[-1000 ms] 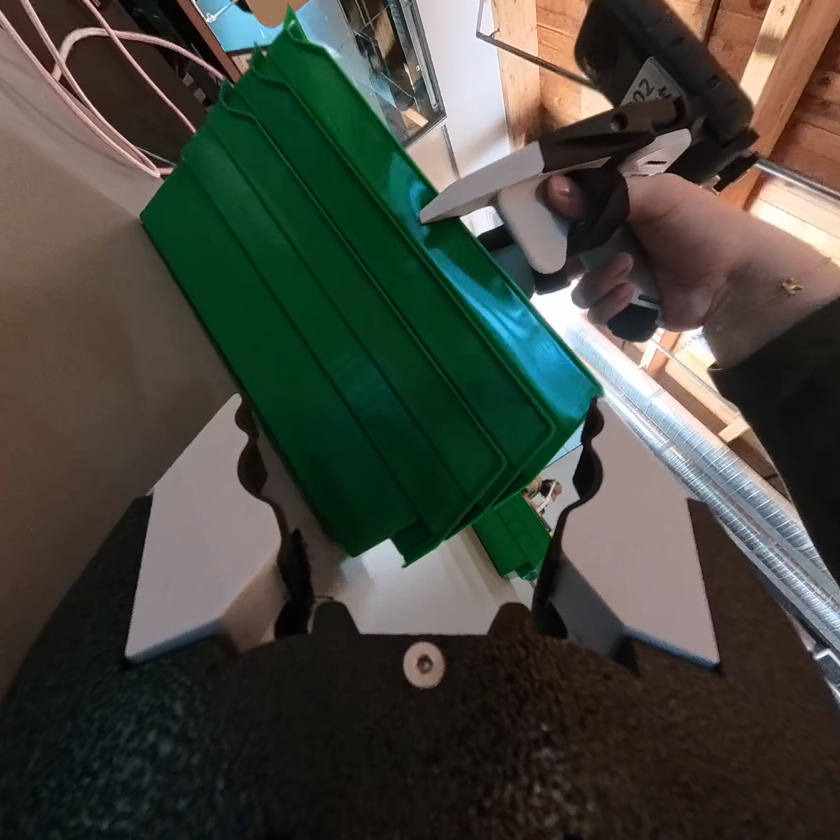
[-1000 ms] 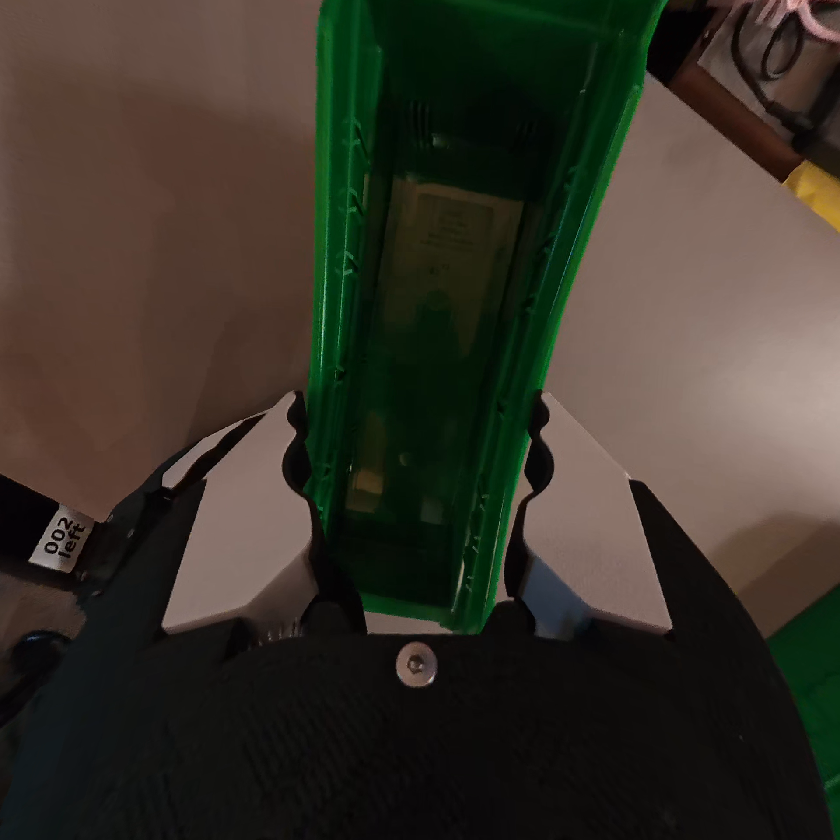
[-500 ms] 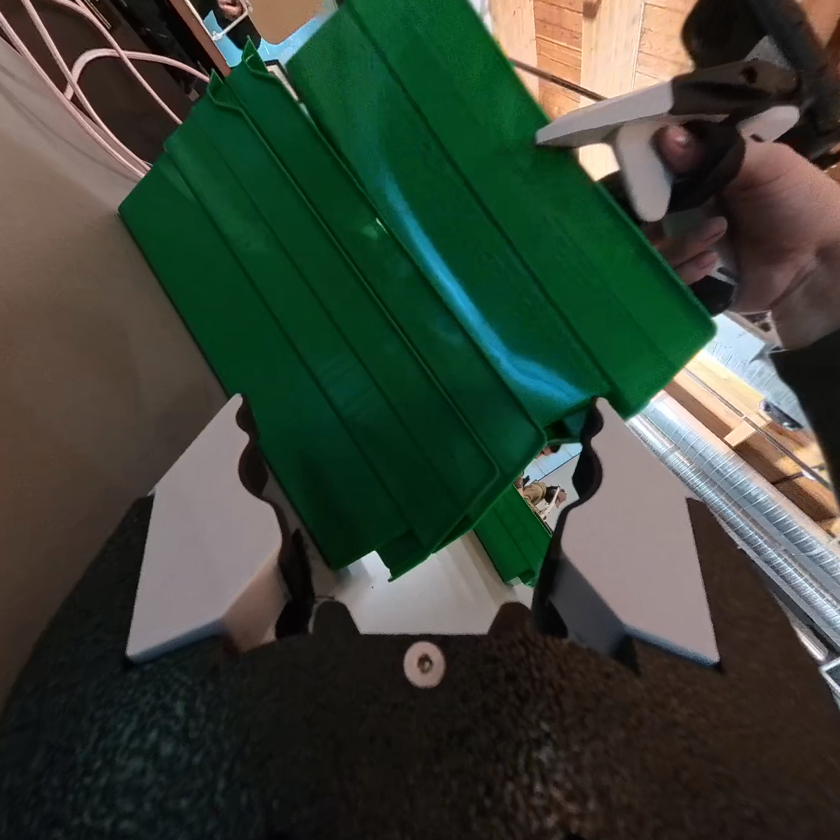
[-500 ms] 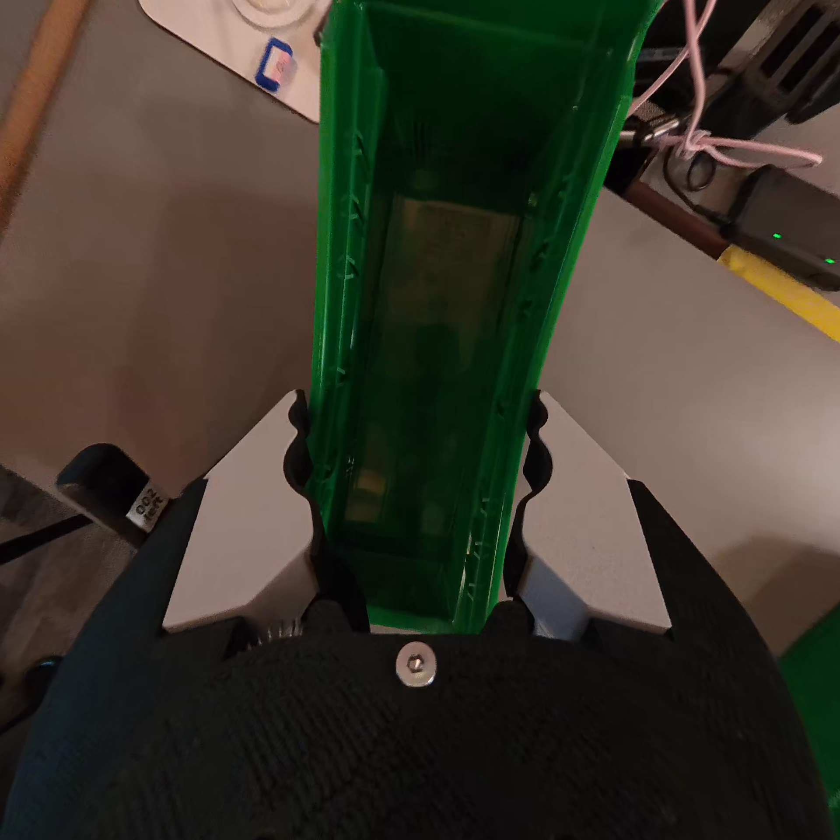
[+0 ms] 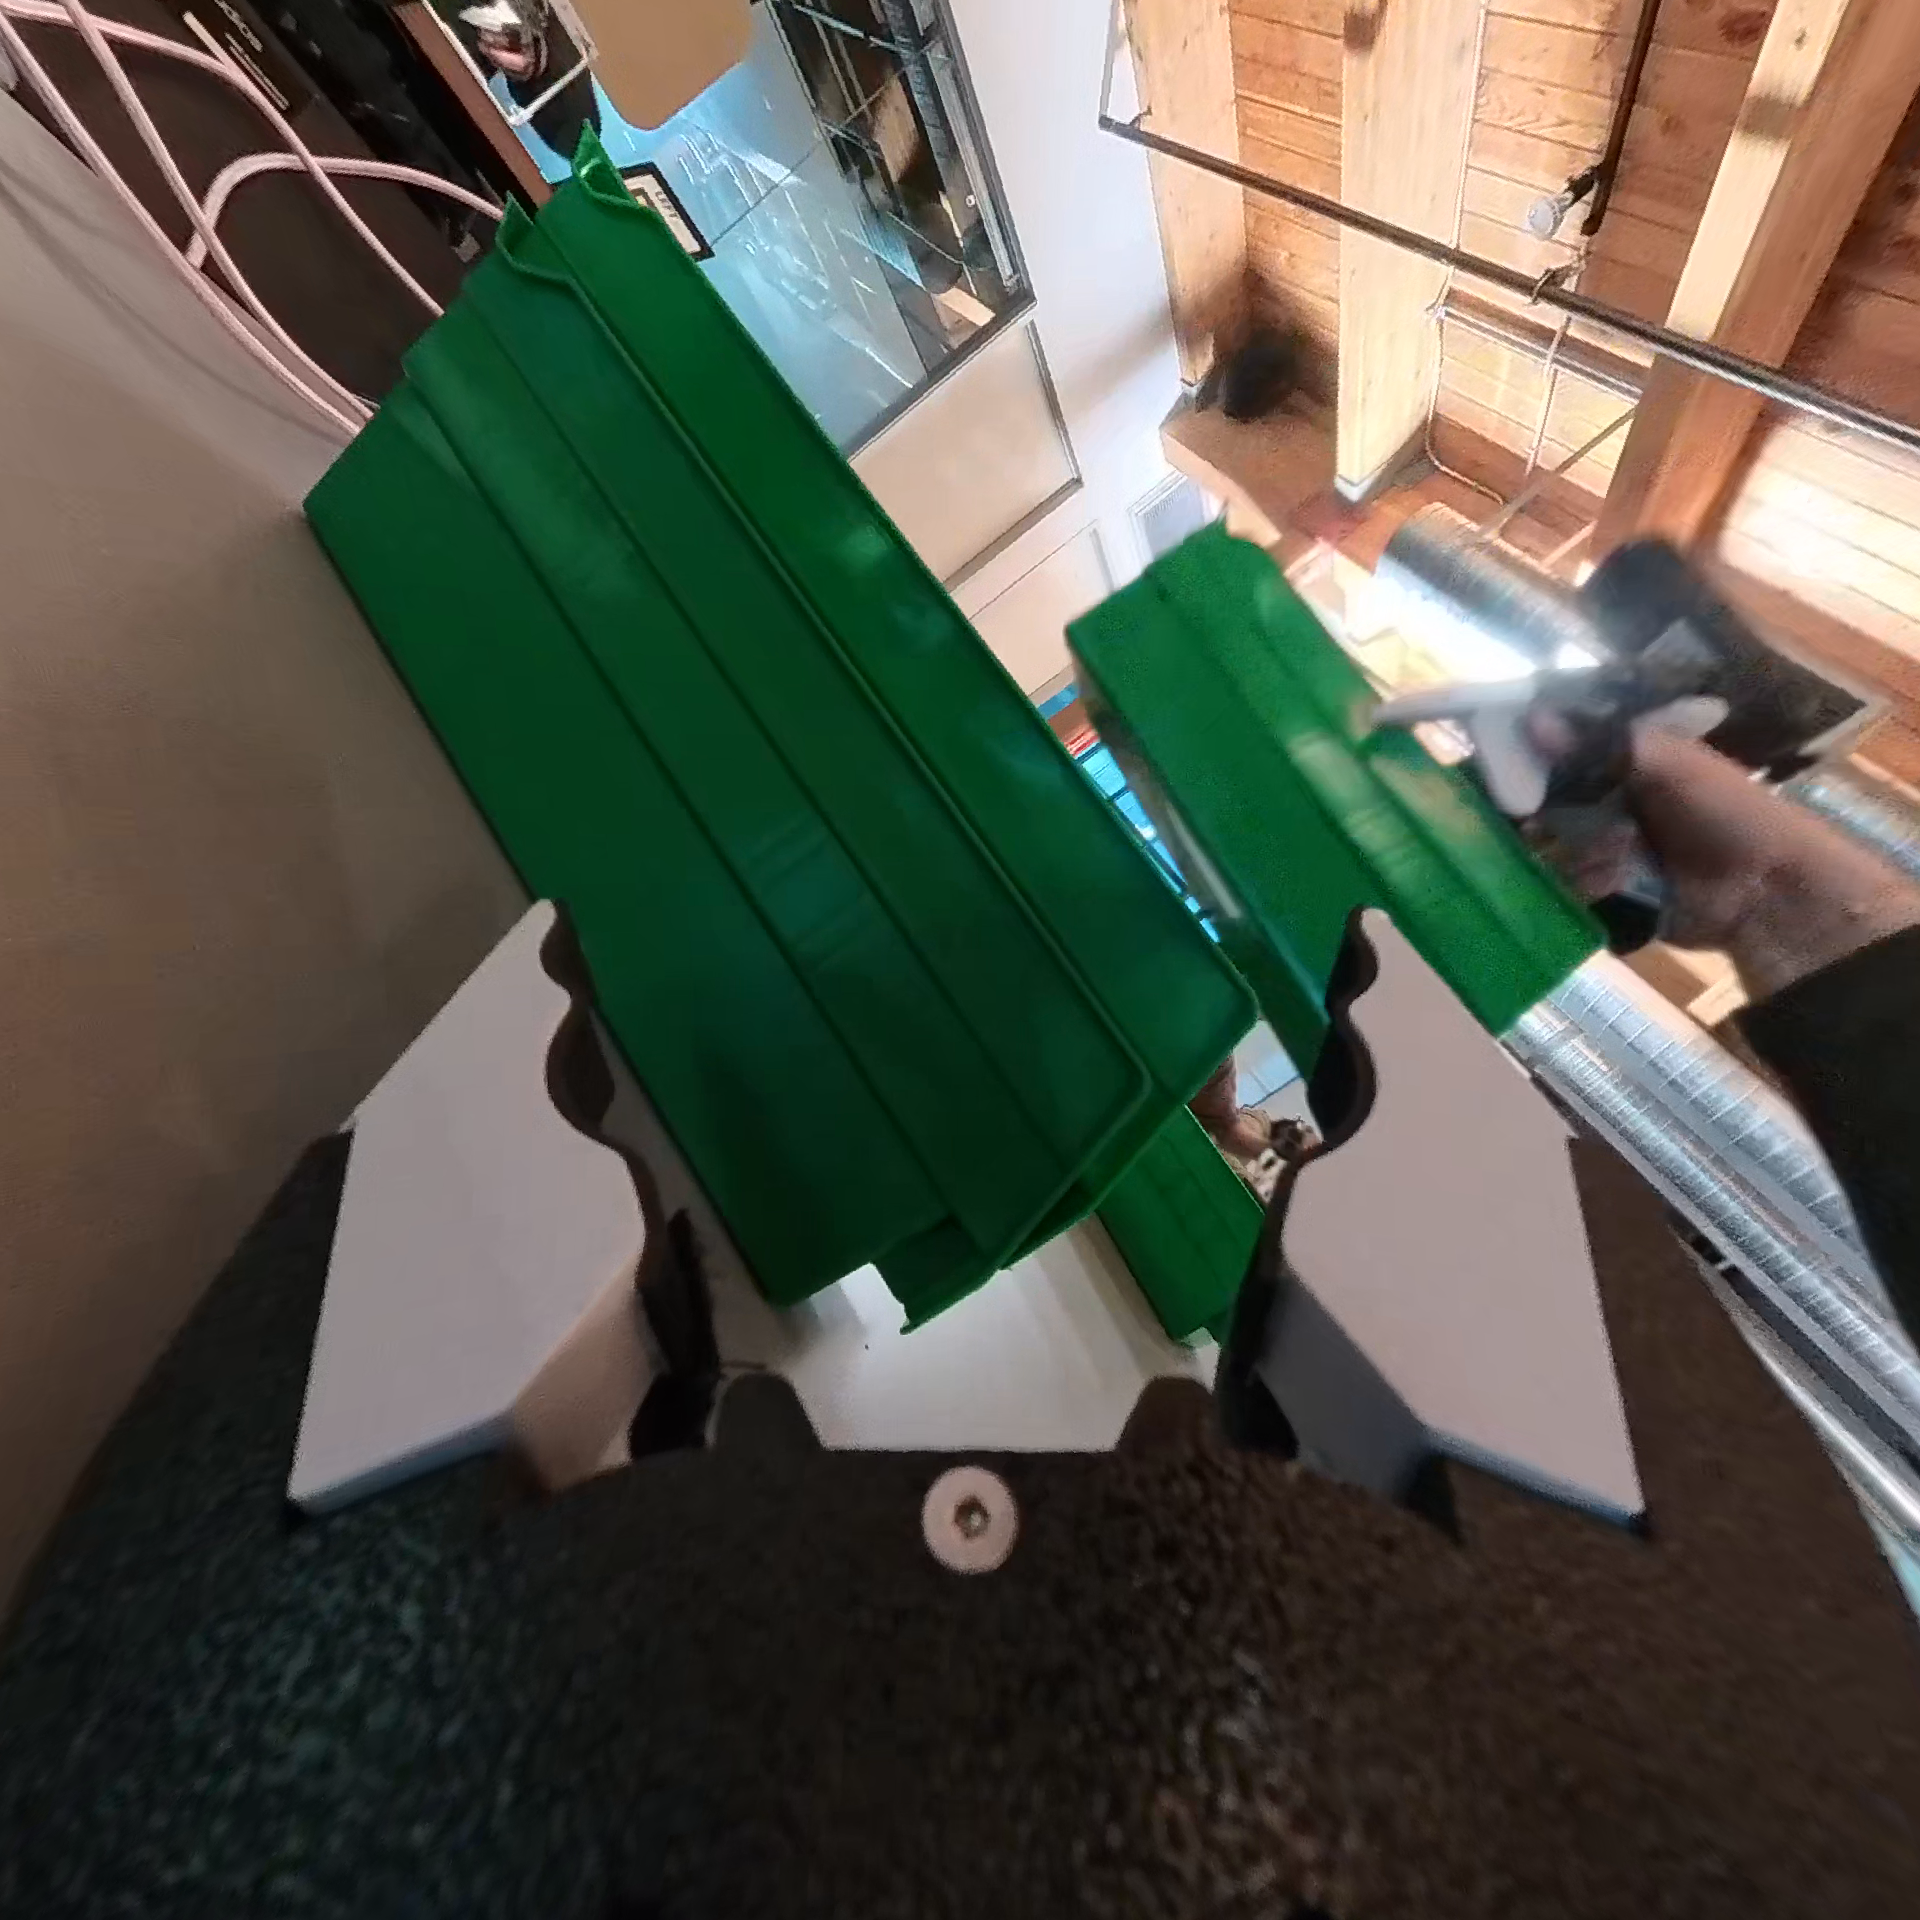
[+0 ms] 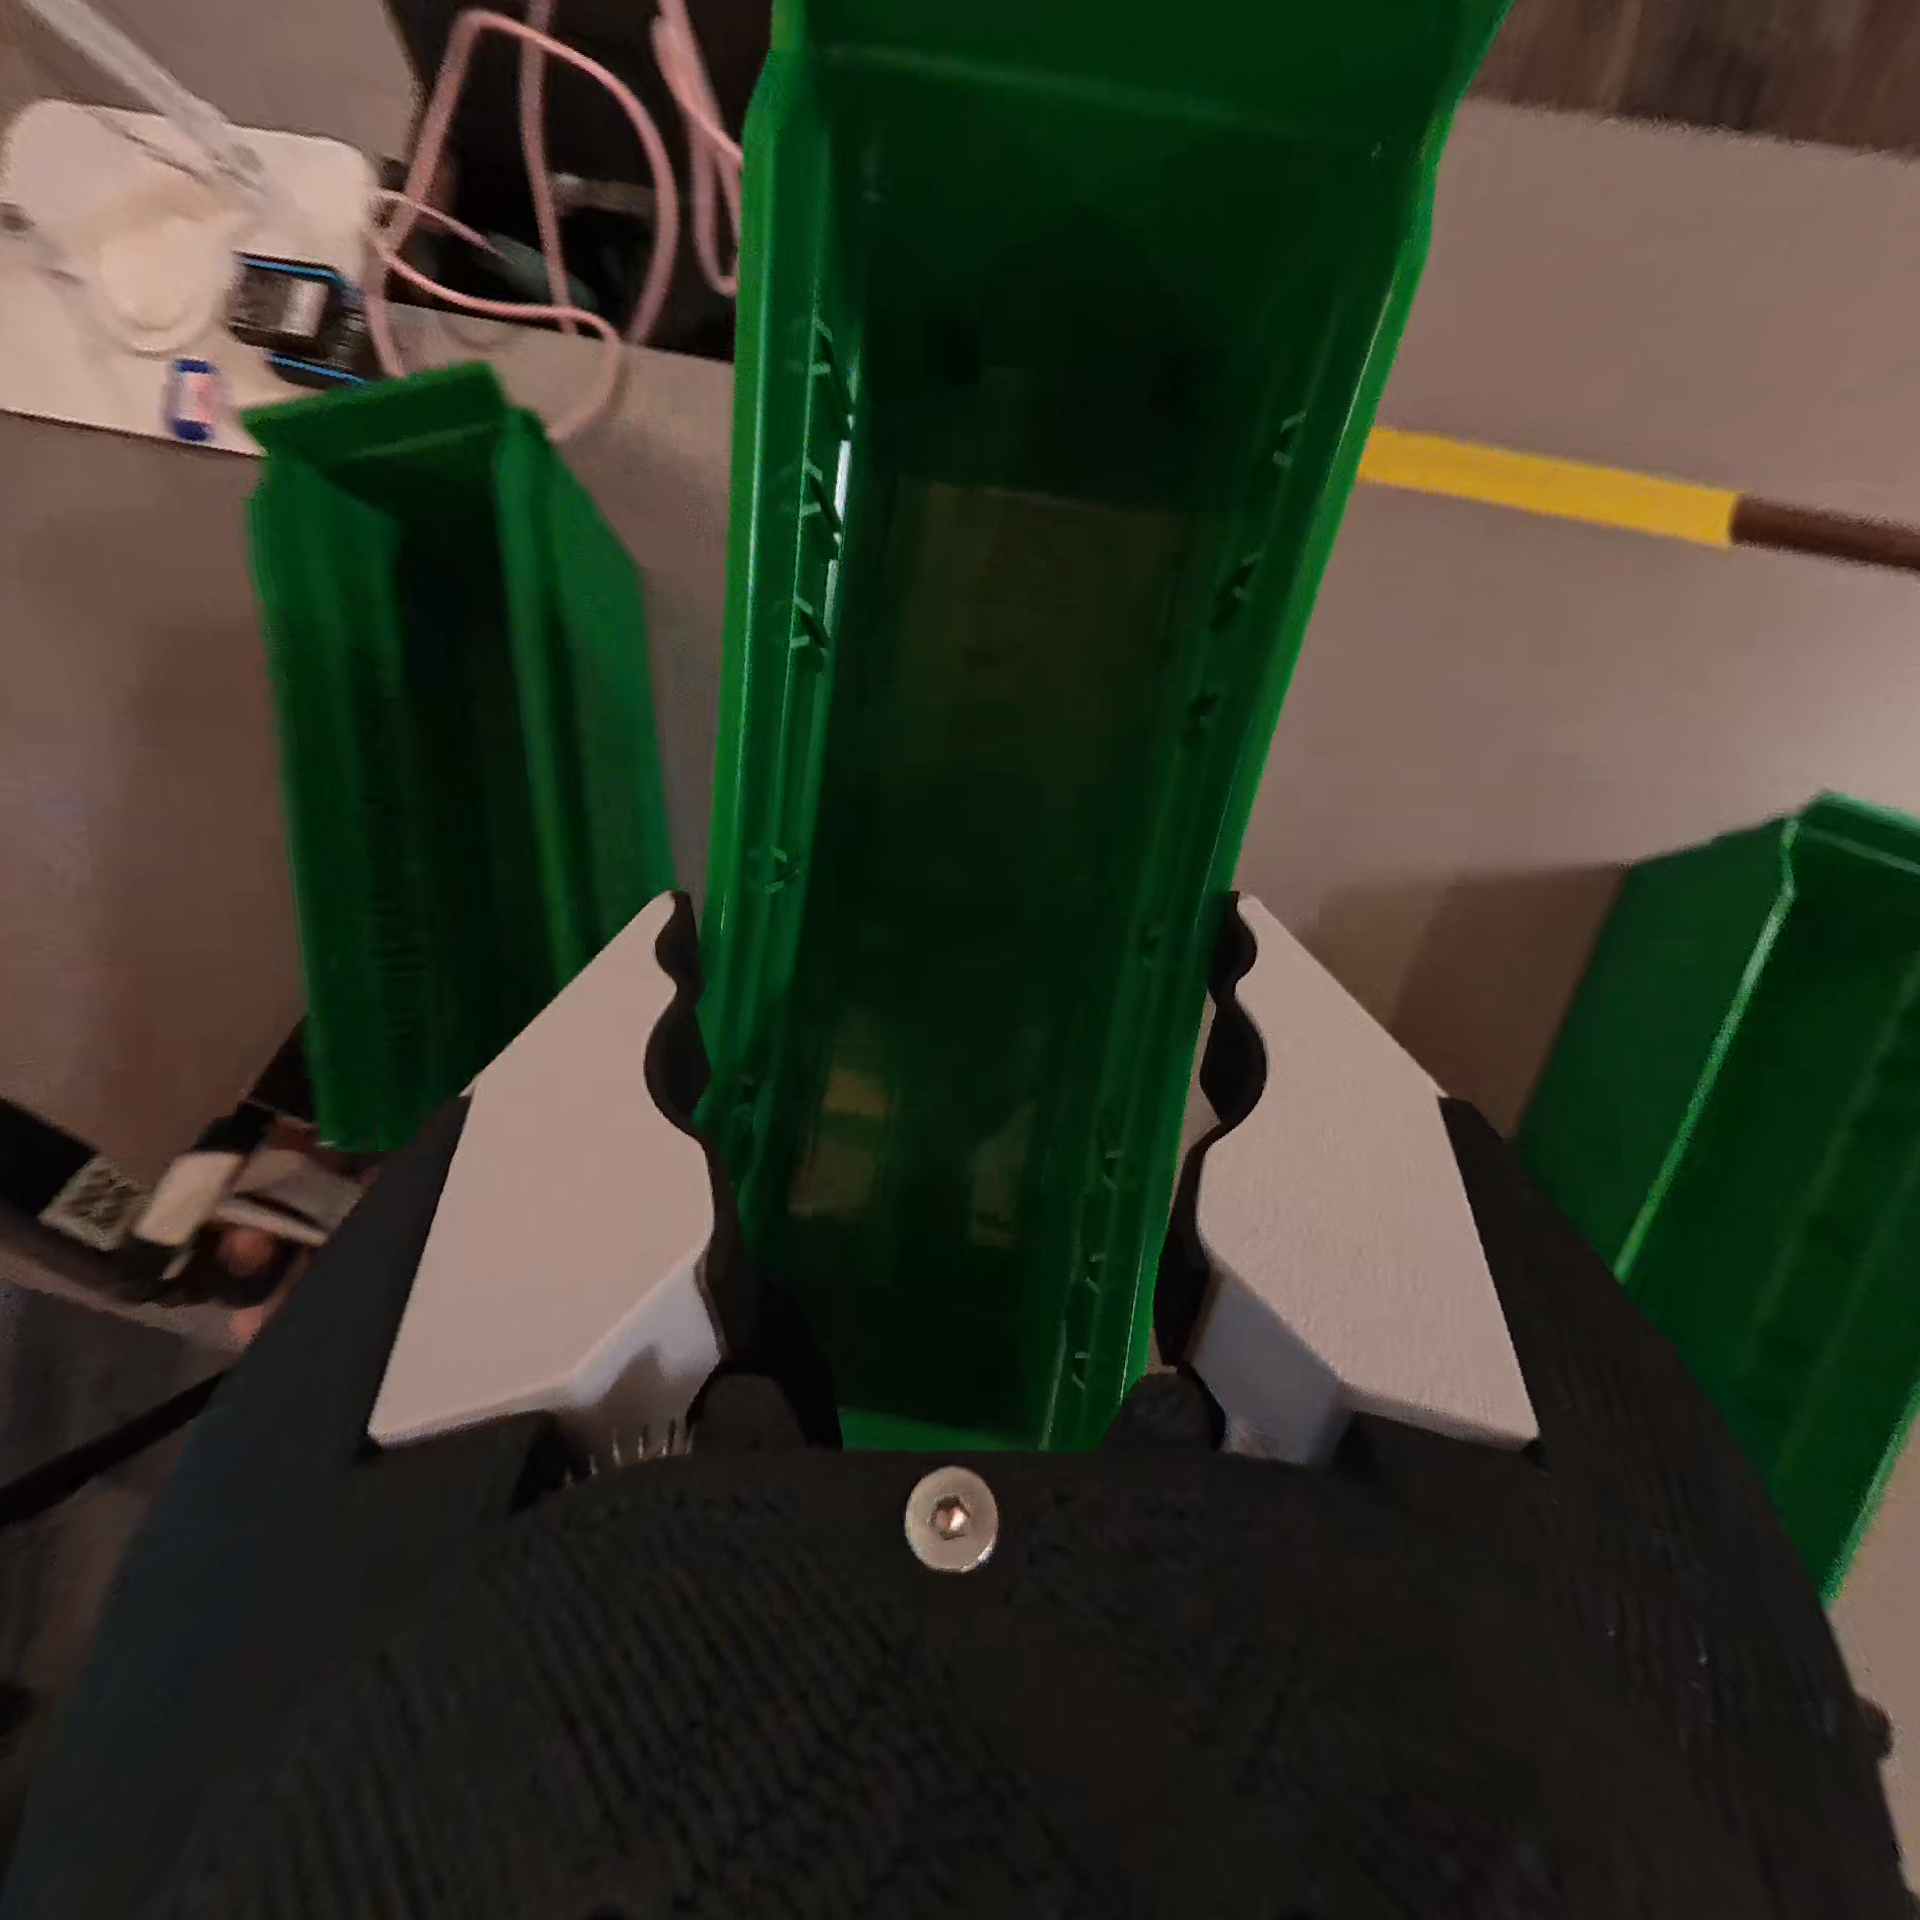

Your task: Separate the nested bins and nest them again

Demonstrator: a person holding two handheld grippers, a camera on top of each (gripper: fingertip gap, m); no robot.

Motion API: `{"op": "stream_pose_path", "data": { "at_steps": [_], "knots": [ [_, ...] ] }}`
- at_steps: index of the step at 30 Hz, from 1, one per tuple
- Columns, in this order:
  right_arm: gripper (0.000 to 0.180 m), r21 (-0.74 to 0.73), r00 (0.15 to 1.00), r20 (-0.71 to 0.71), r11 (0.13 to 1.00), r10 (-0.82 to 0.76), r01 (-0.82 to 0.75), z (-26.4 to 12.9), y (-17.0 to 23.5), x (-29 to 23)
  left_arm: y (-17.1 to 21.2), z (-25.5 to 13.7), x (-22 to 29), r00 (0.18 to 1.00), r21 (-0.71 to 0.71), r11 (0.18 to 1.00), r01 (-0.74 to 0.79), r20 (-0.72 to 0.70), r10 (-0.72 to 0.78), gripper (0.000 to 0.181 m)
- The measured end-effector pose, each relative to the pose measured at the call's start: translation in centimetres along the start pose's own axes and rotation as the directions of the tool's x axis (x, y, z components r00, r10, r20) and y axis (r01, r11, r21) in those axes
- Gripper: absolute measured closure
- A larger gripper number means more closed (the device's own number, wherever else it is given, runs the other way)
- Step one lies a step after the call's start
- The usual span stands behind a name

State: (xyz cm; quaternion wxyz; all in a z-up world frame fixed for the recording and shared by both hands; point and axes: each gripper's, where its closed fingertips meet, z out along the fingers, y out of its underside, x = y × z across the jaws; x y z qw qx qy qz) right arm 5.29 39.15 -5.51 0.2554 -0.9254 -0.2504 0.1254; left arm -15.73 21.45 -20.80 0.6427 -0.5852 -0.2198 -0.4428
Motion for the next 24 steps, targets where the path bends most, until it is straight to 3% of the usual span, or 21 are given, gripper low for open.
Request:
{"op": "stream_pose_path", "data": {
  "at_steps": [9, 19, 23, 24],
  "knots": [
    [0.081, -0.061, 0.986, -0.071, 0.986, 0.148, -0.153, 6.0, 7.5, 11.2, 0.3, 0.2, -0.1, 1.0, -0.018, 1.0, 0.001, 0.002, -0.001, 0.044],
    [0.077, -0.092, 0.98, -0.12, 0.981, 0.157, -0.169, 11.0, 12.1, 15.5, 0.4, 0.3, 0.0, 1.0, -0.023, 1.0, 0.004, -0.003, -0.004, 0.043],
    [0.058, -0.089, 0.981, -0.15, 0.986, 0.125, -0.139, 11.3, 12.3, 15.5, 0.6, 0.4, 0.0, 1.0, -0.029, 1.0, 0.002, -0.005, -0.002, 0.043],
    [0.044, -0.091, 0.976, -0.173, 0.985, 0.132, -0.15, 11.2, 12.2, 15.6, 0.6, 0.4, 0.0, 1.0, -0.03, 1.0, 0.002, -0.006, -0.002, 0.044]
  ]
}}
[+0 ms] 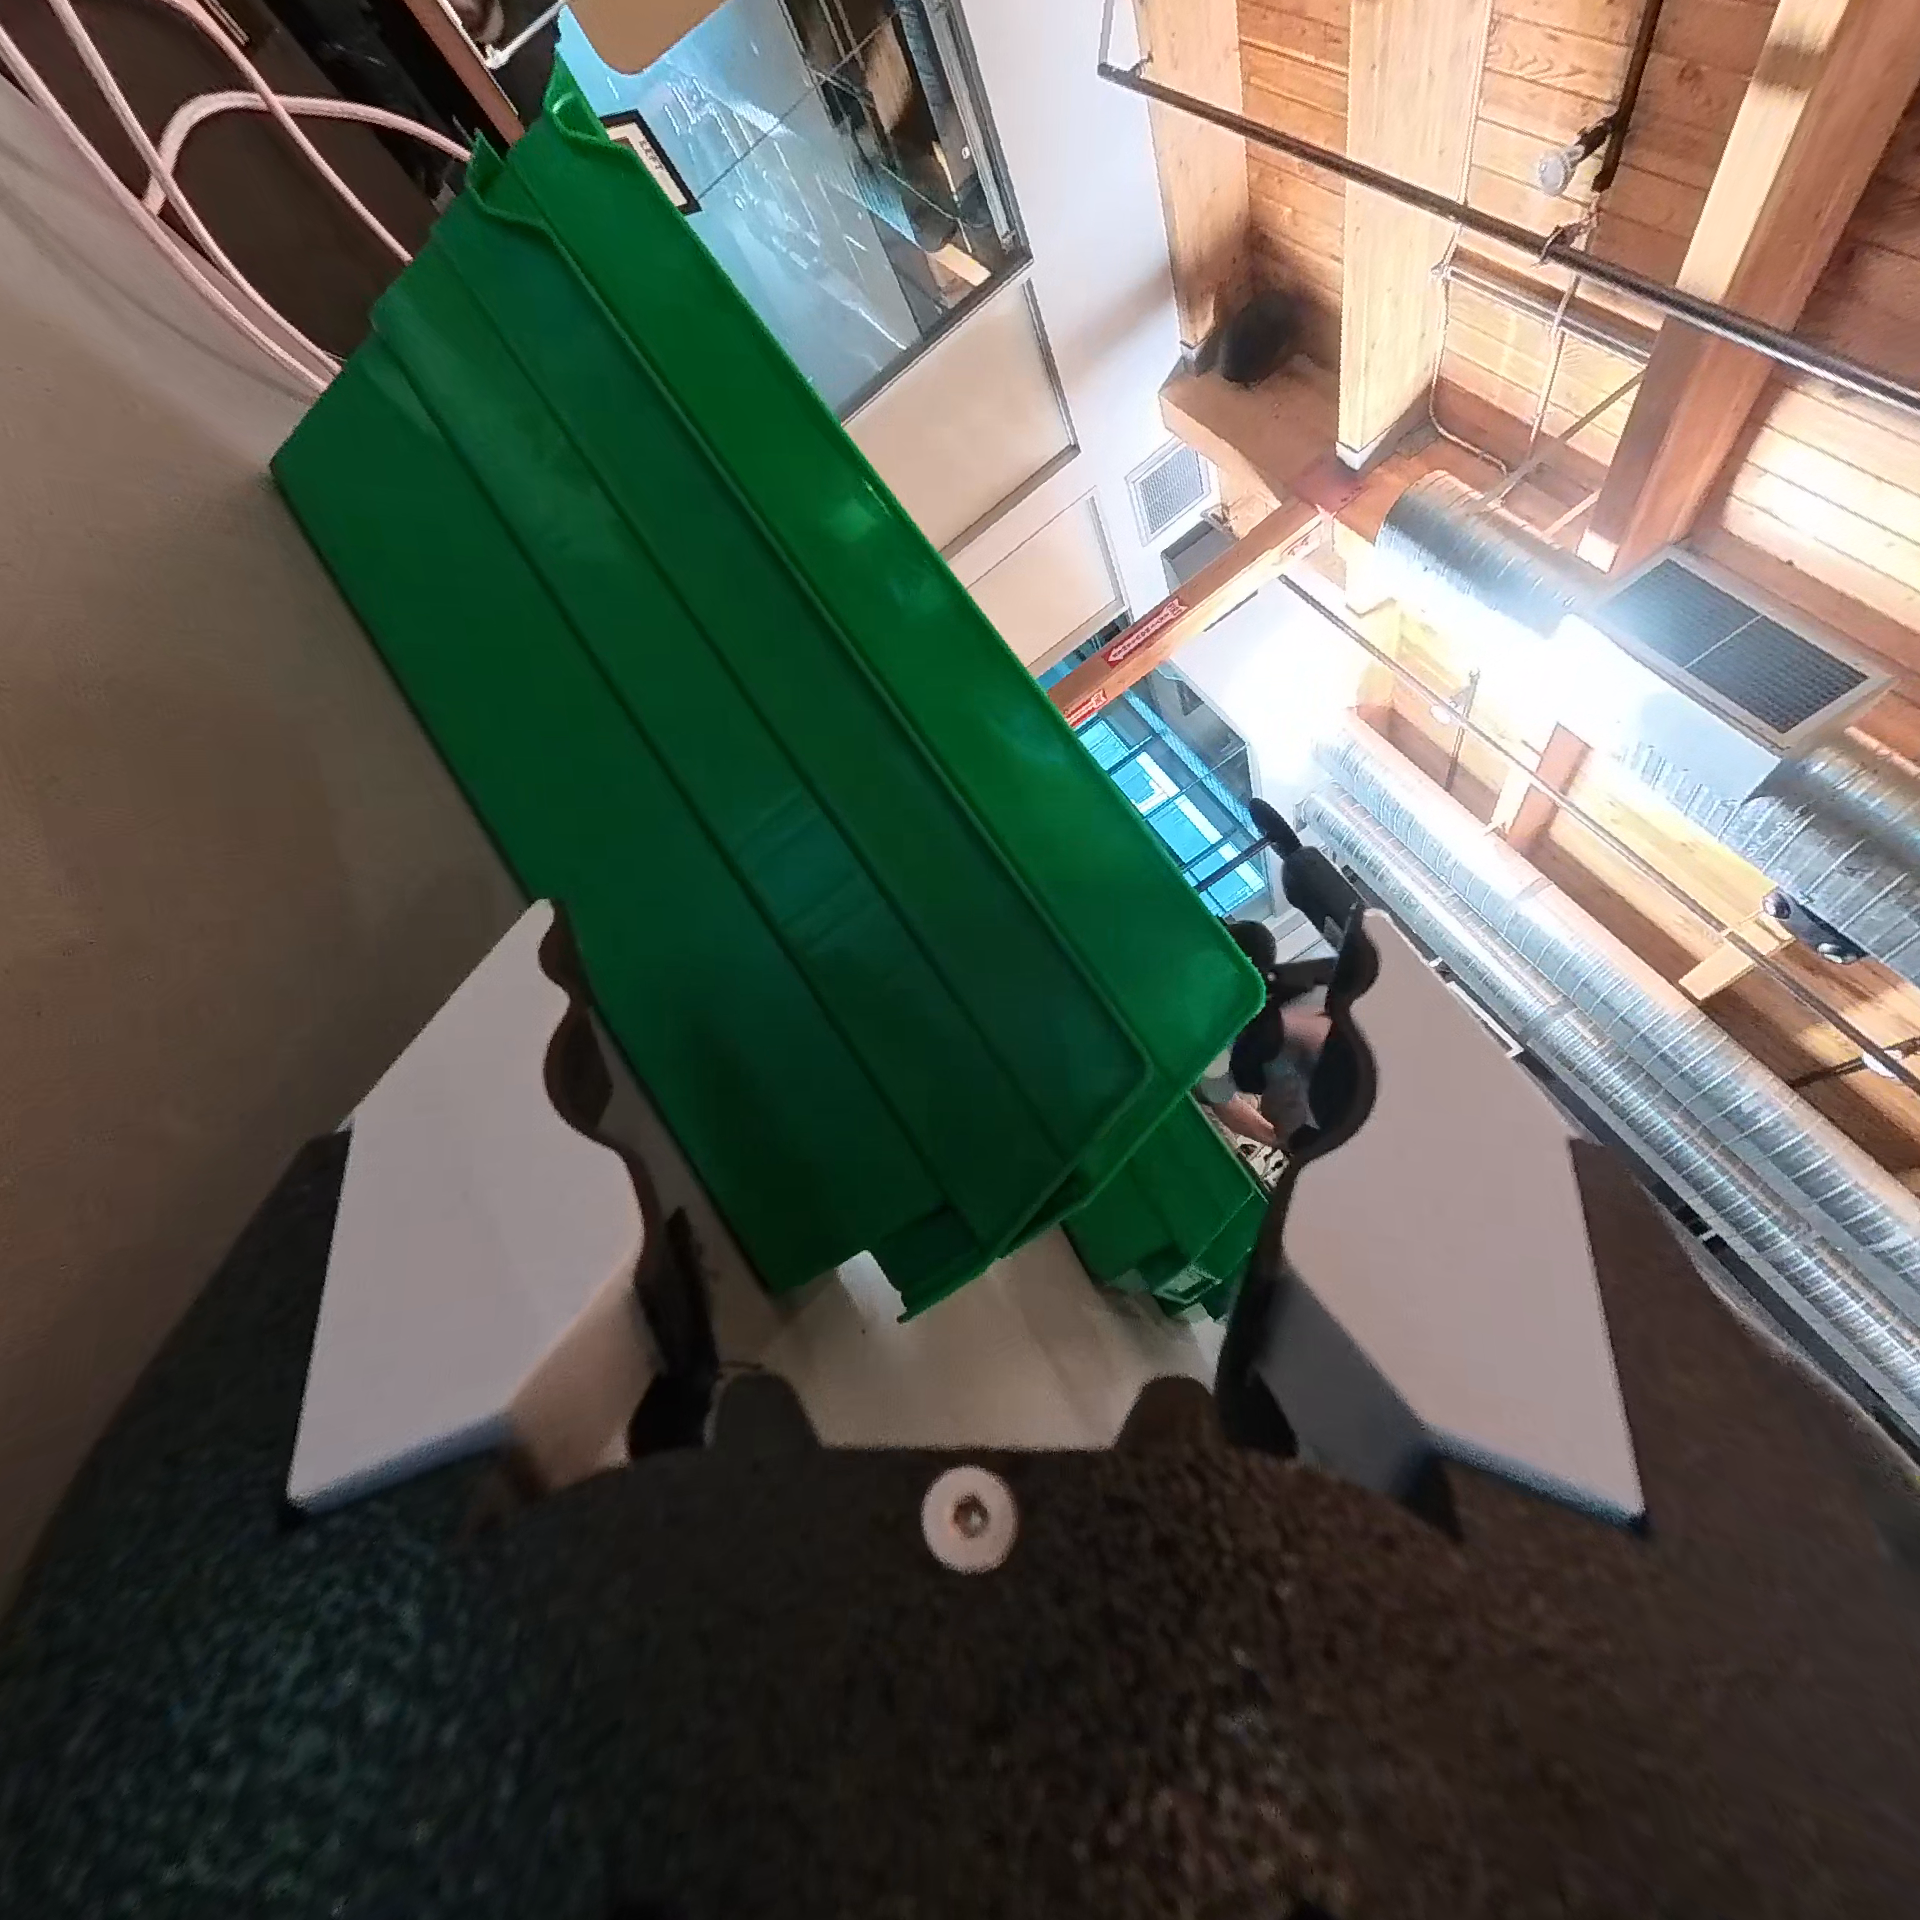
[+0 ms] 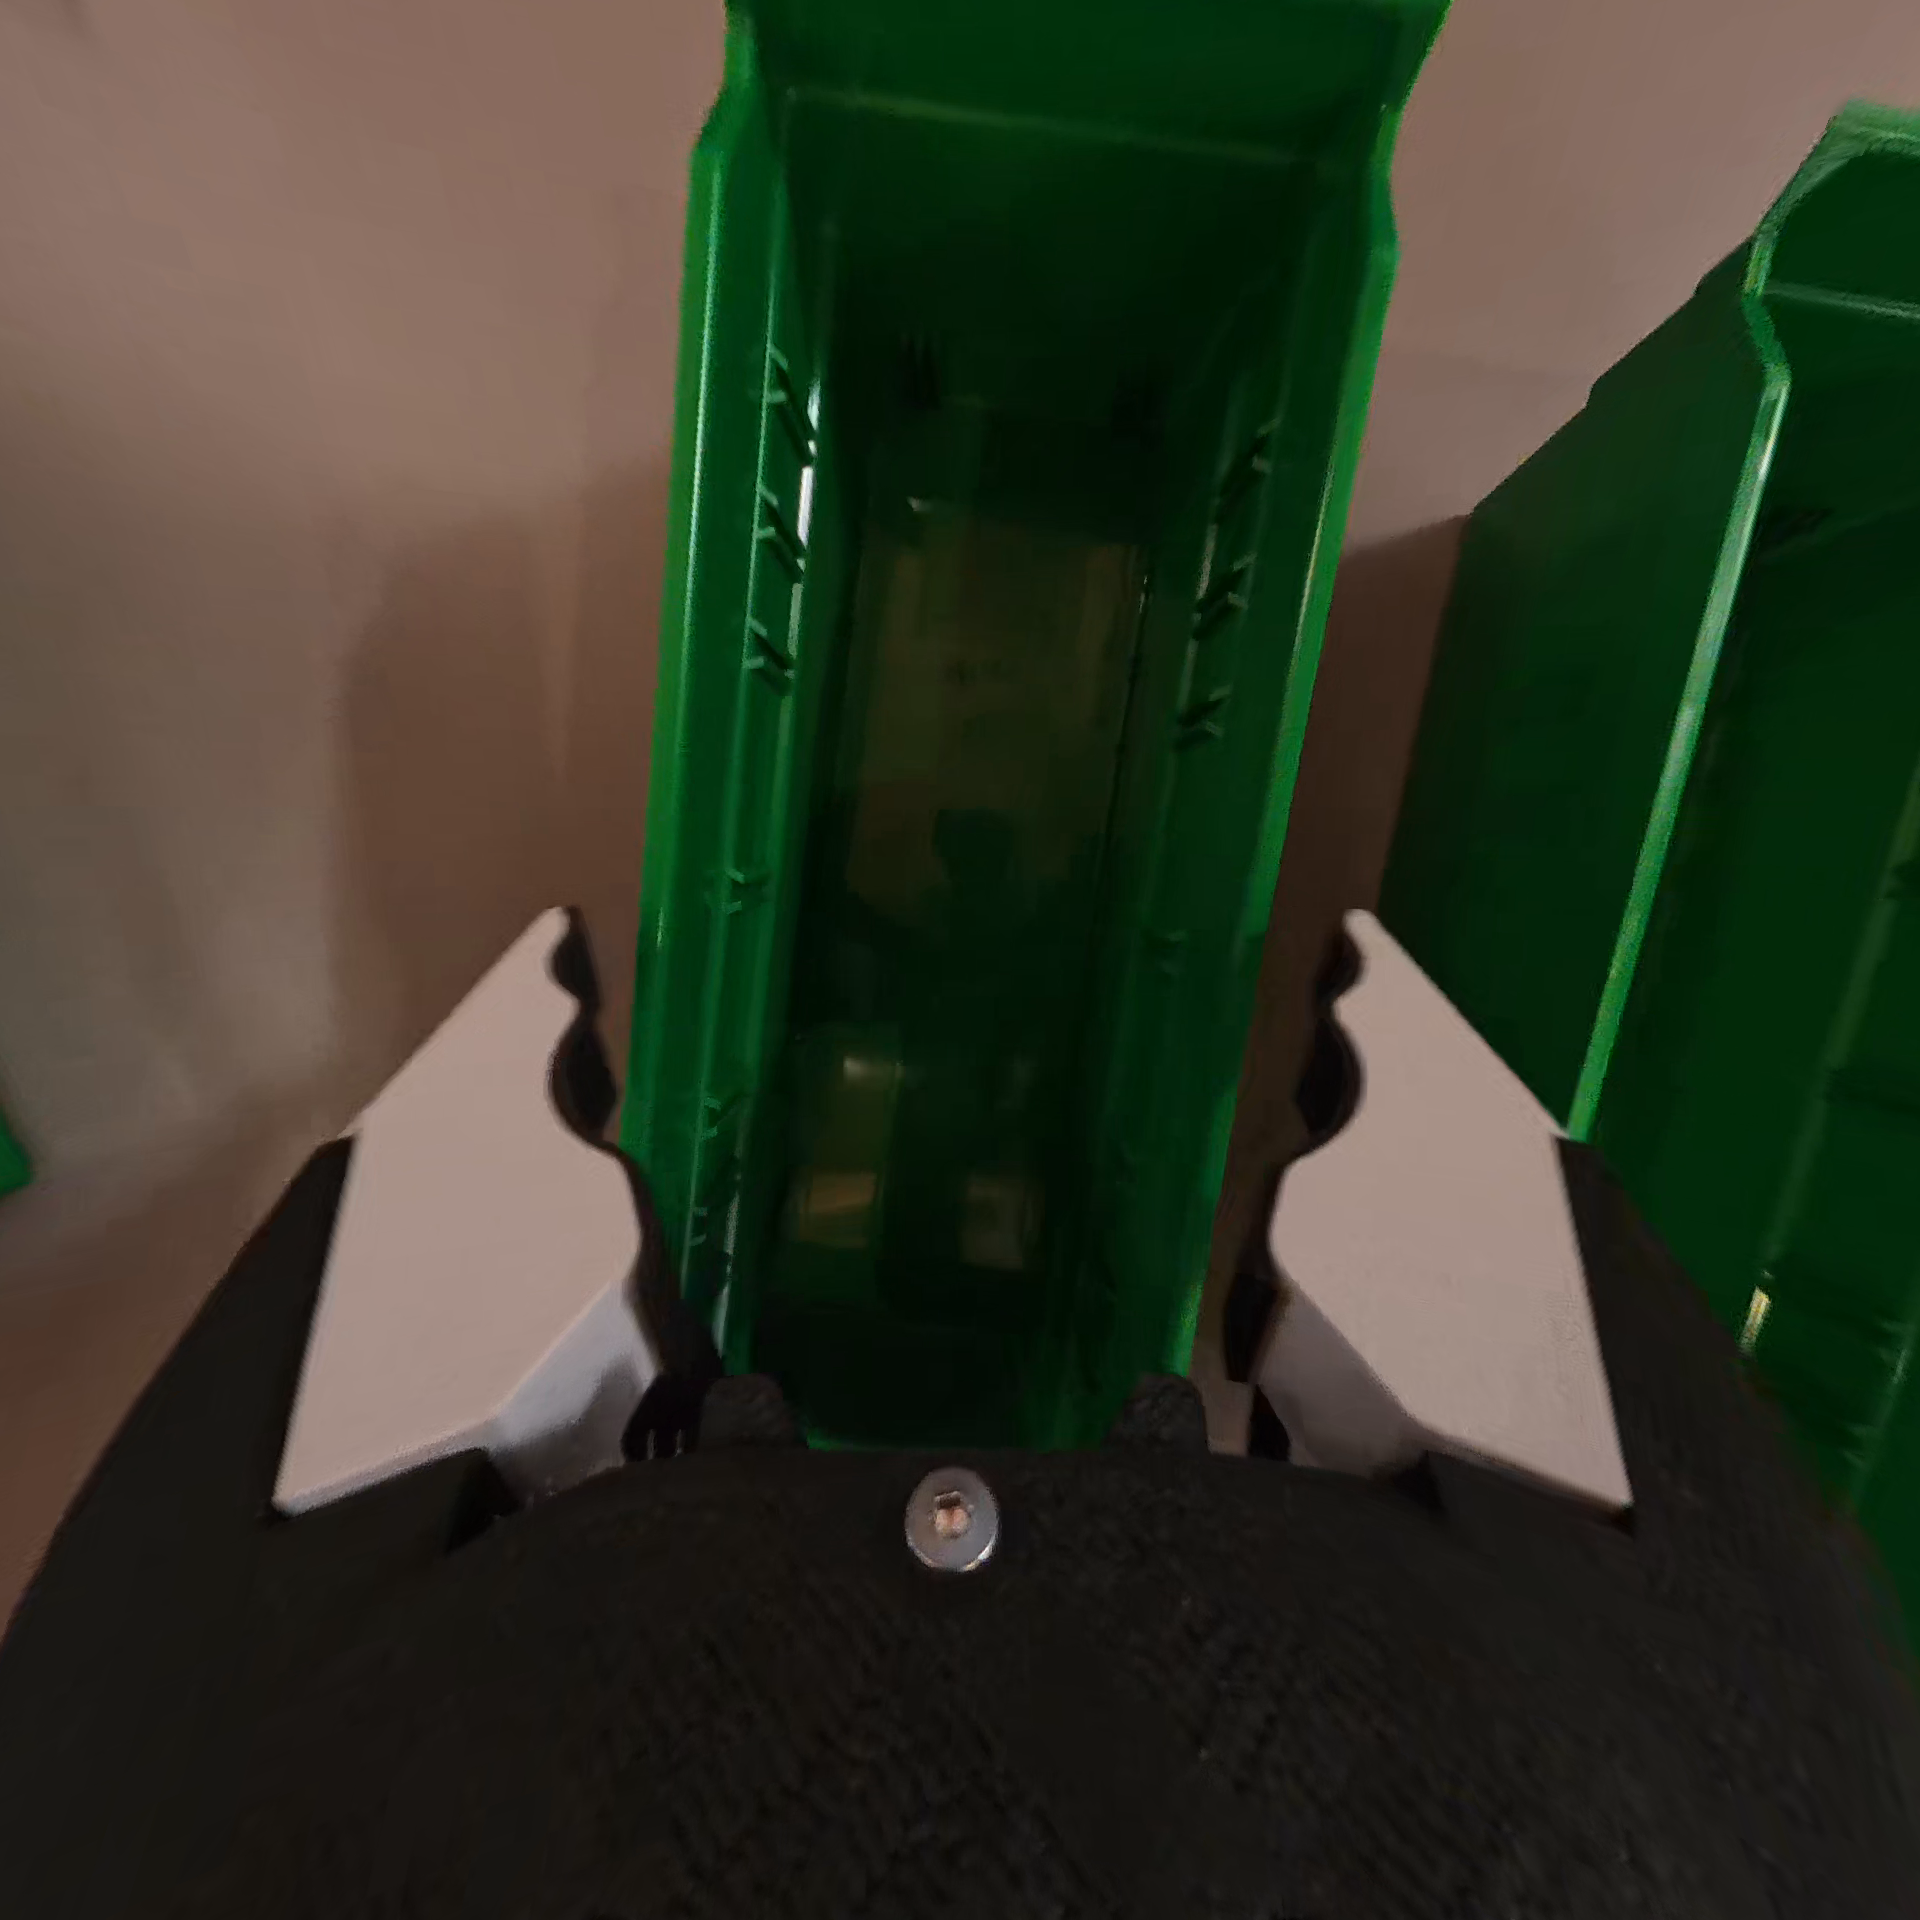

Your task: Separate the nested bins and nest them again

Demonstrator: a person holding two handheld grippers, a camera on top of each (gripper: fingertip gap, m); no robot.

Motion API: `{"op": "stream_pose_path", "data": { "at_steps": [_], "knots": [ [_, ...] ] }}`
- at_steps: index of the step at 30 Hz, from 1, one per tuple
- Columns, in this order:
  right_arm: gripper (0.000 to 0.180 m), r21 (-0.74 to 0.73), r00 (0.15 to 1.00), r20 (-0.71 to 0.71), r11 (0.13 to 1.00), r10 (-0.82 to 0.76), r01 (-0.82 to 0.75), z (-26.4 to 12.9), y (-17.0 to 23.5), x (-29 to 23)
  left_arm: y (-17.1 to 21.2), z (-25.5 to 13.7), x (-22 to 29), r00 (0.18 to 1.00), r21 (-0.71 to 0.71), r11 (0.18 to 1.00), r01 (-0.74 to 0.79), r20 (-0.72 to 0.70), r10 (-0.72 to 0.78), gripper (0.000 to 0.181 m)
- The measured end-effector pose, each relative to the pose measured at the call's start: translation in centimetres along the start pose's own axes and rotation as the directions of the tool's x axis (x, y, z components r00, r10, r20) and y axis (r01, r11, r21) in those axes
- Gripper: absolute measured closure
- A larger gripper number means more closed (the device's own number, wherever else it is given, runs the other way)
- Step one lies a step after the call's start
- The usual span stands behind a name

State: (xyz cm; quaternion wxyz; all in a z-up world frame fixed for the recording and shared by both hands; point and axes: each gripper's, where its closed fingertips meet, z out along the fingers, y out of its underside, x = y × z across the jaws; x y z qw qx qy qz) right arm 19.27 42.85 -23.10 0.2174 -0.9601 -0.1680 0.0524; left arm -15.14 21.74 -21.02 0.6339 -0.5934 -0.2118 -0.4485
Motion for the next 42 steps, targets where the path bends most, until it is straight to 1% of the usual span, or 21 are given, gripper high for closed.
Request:
{"op": "stream_pose_path", "data": {
  "at_steps": [1, 3, 5, 6, 8, 11, 14, 15, 17, 19, 21, 24, 29, 33, 38, 42],
  "knots": [
    [0.036, 0.014, 1.0, -0.005, 1.0, 0.011, -0.011, -0.4, -0.4, -0.2, 0.0, 0.0, 0.0, 1.0, 0.0, 1.0, 0.001, -0.001, -0.001, 0.043],
    [0.032, 0.12, 0.998, 0.045, 0.992, 0.04, -0.045, -2.0, -2.8, -1.7, 0.0, 0.0, 0.0, 1.0, 0.002, 1.0, 0.002, 0.0, -0.002, 0.043],
    [0.032, 0.216, 0.982, 0.183, 0.972, 0.048, -0.088, -4.3, -5.3, -5.6, 0.0, 0.0, 0.0, 1.0, 0.0, 1.0, 0.002, -0.001, -0.002, 0.043],
    [0.032, 0.232, 0.967, 0.252, 0.97, 0.018, -0.078, -5.3, -6.0, -8.3, 0.0, 0.1, 0.0, 1.0, -0.001, 1.0, 0.001, -0.001, -0.001, 0.044],
    [0.034, 0.221, 0.933, 0.346, 0.975, -0.103, 0.025, -6.7, -5.9, -14.4, 0.1, 0.1, 0.0, 1.0, -0.002, 1.0, -0.001, -0.001, 0.001, 0.043],
    [0.043, 0.175, 0.857, 0.421, 0.954, -0.298, 0.245, -7.5, -3.9, -23.5, -0.2, -0.1, 0.1, 1.0, 0.012, 1.0, -0.011, 0.003, 0.011, 0.043],
    [0.044, 0.153, 0.814, 0.391, 0.902, -0.431, 0.404, -6.8, -2.6, -29.9, -1.4, -0.7, 0.0, 0.999, 0.075, 0.996, -0.048, 0.028, 0.046, 0.041],
    [0.041, 0.146, 0.807, 0.371, 0.887, -0.46, 0.438, -6.3, -2.4, -31.5, -2.2, -1.2, -0.3, 0.996, 0.119, 0.99, -0.075, 0.064, 0.068, 0.038],
    [0.036, 0.127, 0.805, 0.337, 0.871, -0.488, 0.475, -5.0, -2.3, -34.1, -4.2, -2.4, -0.8, 0.983, 0.213, 0.966, -0.144, 0.139, 0.116, 0.037],
    [0.031, 0.084, 0.822, 0.273, 0.864, -0.499, 0.497, -3.0, -2.3, -35.2, -5.4, -3.2, -0.7, 0.976, 0.262, 0.948, -0.182, 0.165, 0.142, 0.039],
    [0.033, 0.025, 0.833, 0.222, 0.857, -0.507, 0.515, -1.4, -1.9, -35.6, -5.7, -3.4, -0.9, 0.978, 0.276, 0.946, -0.171, 0.164, 0.129, 0.041],
    [0.058, -0.022, 0.847, 0.199, 0.862, -0.493, 0.507, -0.9, -1.8, -36.4, -5.2, -3.0, -1.1, 0.986, 0.258, 0.958, -0.124, 0.144, 0.089, 0.043],
    [0.078, -0.078, 0.86, 0.175, 0.864, -0.48, 0.498, -1.5, -2.0, -36.6, -5.1, -2.8, -1.1, 0.989, 0.252, 0.962, -0.103, 0.131, 0.072, 0.045],
    [0.084, -0.023, 0.857, 0.153, 0.865, -0.492, 0.501, -2.8, -3.4, -37.7, -4.9, -2.8, -1.3, 0.989, 0.252, 0.963, -0.095, 0.136, 0.061, 0.045],
    [0.083, 0.041, 0.856, 0.206, 0.878, -0.475, 0.477, -5.1, -4.6, -39.0, -4.5, -2.5, -1.3, 0.989, 0.228, 0.969, -0.091, 0.135, 0.061, 0.045],
    [0.083, 0.074, 0.853, 0.21, 0.878, -0.478, 0.474, -6.7, -5.3, -39.1, -4.7, -2.6, -1.3, 0.991, 0.24, 0.968, -0.077, 0.127, 0.048, 0.046]
  ]
}}
